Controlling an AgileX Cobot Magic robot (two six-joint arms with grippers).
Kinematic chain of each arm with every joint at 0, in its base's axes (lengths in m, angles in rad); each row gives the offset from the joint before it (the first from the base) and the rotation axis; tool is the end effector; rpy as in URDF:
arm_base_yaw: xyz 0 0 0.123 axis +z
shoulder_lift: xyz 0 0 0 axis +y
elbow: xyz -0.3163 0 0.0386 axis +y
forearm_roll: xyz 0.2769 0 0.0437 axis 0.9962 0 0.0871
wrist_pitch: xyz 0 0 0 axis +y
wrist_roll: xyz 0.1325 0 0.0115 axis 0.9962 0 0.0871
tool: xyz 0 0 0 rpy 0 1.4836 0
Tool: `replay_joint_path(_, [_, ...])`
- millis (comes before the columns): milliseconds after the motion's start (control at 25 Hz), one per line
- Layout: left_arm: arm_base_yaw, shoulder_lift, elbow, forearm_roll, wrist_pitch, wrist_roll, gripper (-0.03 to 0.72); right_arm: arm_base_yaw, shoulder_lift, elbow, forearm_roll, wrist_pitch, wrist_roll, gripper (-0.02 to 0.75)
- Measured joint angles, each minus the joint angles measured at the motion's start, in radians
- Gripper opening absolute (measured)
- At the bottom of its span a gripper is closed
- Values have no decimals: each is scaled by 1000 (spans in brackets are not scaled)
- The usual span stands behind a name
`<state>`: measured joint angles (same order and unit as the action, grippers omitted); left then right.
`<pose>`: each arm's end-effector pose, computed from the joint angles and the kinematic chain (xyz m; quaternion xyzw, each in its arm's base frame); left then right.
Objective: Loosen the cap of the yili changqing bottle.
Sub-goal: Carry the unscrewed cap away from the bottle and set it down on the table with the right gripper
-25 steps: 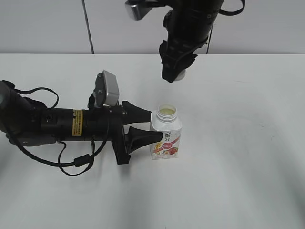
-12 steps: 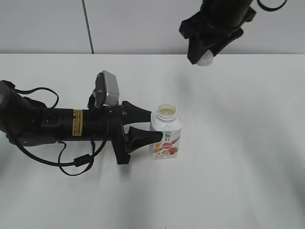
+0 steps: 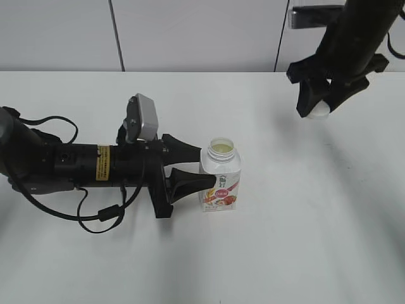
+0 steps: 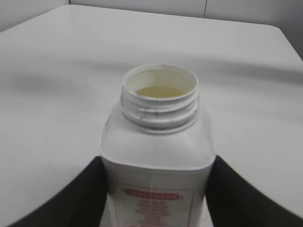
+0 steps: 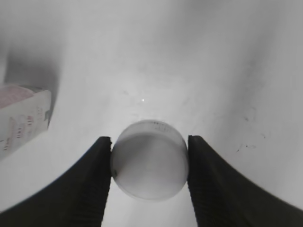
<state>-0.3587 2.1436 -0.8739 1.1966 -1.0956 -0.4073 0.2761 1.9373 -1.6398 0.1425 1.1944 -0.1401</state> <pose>0.3273 -0.2402 0.0764 0.5134 0.6218 -0.3896 0.4450 0.4273 0.1393 0.2351 -0.1852 0.9768 0.0736 0.0779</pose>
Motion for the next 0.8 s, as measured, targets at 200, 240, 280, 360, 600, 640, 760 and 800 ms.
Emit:
replay_joint_path(200, [0, 0, 0, 0, 0, 0, 395, -7, 0, 183, 1, -212, 49, 388])
replay_joint_path(240, [0, 0, 0, 0, 0, 0, 395, -7, 0, 228, 2, -261, 68, 388])
replay_joint_path(280, [0, 0, 0, 0, 0, 0, 395, -7, 0, 266, 2, -310, 83, 388])
replay_joint_path(360, [0, 0, 0, 0, 0, 0, 395, -7, 3, 346, 6, -421, 107, 388])
replay_joint_path(600, [0, 0, 0, 0, -1, 0, 395, -7, 47, 475, 8, -544, 140, 388])
replay_joint_path(640, [0, 0, 0, 0, -1, 0, 395, -7, 54, 478, 8, -545, 140, 388])
replay_joint_path(760, [0, 0, 0, 0, -1, 0, 395, -7, 58, 480, 15, -547, 140, 388])
replay_joint_path(800, [0, 0, 0, 0, -1, 0, 395, -7, 59, 480, 22, -547, 134, 397])
